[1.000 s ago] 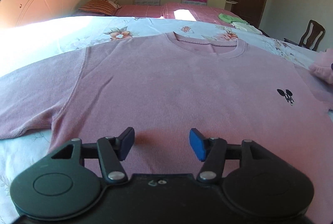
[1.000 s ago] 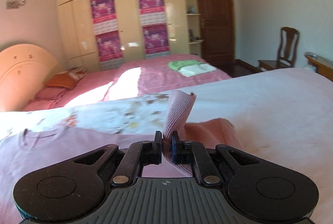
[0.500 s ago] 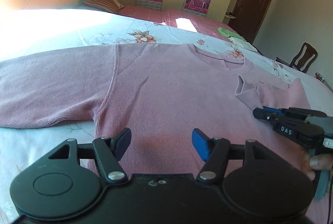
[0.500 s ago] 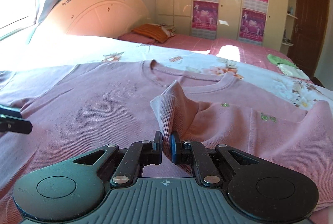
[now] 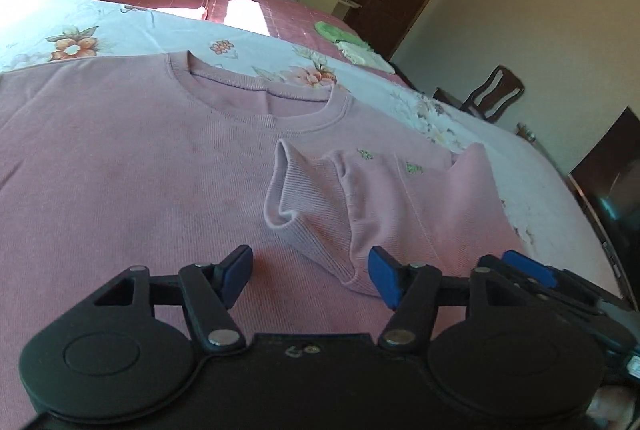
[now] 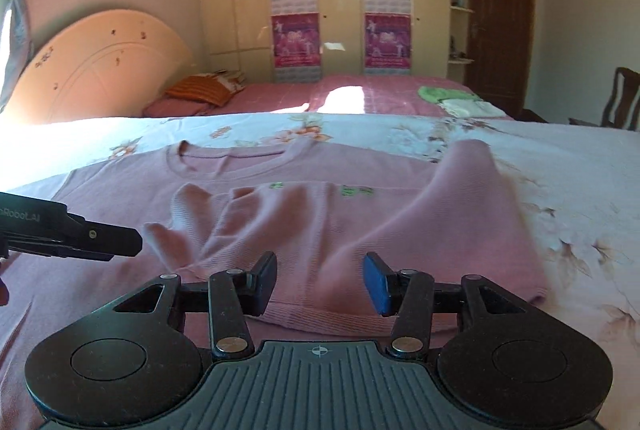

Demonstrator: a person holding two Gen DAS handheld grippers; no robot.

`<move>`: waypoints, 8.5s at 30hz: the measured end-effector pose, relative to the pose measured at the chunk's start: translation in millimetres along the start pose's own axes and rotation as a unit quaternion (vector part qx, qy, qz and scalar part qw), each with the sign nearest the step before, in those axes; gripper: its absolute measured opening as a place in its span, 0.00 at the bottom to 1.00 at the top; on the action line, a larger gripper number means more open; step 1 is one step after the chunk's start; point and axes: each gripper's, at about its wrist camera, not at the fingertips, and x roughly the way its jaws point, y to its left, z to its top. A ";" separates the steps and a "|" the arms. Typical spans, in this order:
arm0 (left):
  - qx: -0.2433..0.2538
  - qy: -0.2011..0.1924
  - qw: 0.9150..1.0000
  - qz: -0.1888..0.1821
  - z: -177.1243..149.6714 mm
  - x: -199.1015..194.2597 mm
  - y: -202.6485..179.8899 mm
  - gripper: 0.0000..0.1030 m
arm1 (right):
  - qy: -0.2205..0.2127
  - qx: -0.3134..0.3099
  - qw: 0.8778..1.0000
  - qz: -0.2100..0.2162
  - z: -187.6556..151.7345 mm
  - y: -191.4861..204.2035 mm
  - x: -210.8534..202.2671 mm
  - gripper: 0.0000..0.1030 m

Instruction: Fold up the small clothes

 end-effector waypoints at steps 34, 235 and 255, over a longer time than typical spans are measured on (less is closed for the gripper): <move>-0.033 -0.196 0.978 0.065 -8.5 -53.2 37.7 0.07 | 0.035 0.264 0.963 0.049 7.0 -123.7 -10.5 0.47; 0.117 -0.062 0.984 0.122 57.8 -5.9 110.0 0.75 | 0.086 -0.042 0.990 0.100 72.9 95.9 96.0 0.01; 0.073 -0.082 0.986 0.122 33.6 -24.5 141.1 0.74 | 0.056 0.041 0.994 0.081 68.5 7.3 63.2 0.05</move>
